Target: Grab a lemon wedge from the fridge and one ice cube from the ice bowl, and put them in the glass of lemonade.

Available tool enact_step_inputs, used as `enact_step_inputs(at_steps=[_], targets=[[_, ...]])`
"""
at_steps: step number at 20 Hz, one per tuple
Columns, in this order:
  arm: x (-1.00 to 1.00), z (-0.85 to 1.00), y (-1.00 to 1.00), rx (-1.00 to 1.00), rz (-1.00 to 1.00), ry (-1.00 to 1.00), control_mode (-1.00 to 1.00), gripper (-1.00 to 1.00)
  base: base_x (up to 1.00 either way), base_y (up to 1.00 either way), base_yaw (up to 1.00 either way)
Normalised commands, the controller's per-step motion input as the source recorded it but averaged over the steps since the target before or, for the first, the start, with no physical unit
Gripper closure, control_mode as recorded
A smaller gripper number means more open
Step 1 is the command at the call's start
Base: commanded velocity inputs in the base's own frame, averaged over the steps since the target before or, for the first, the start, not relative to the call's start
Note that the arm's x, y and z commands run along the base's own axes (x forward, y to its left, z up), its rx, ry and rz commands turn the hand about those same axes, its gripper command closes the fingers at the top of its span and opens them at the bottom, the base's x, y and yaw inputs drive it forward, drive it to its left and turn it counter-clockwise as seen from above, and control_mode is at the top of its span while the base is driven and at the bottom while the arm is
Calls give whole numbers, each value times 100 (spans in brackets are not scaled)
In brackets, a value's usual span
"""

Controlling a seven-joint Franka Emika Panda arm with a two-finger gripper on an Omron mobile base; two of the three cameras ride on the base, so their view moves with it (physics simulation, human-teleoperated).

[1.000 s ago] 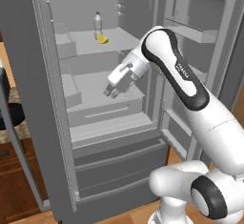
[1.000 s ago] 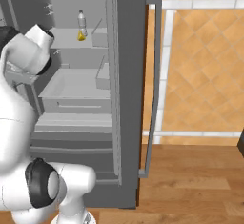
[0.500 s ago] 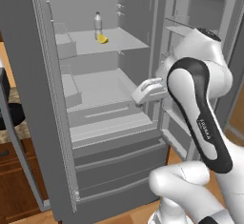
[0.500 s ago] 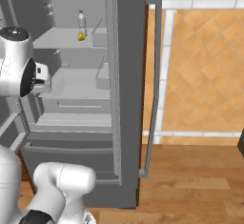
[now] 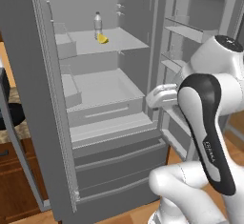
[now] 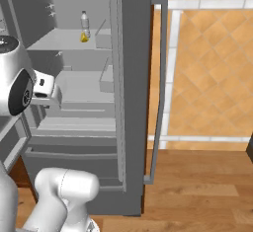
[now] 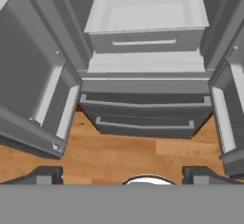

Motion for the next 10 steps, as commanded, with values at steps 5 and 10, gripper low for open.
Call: enact_step_inputs(at_steps=[5, 10], targets=[[-2, -7, 0, -11, -1, 0, -100, -100, 0, 0, 0], [0, -5, 5, -14, -3, 0, -100, -100, 0, 0, 0]])
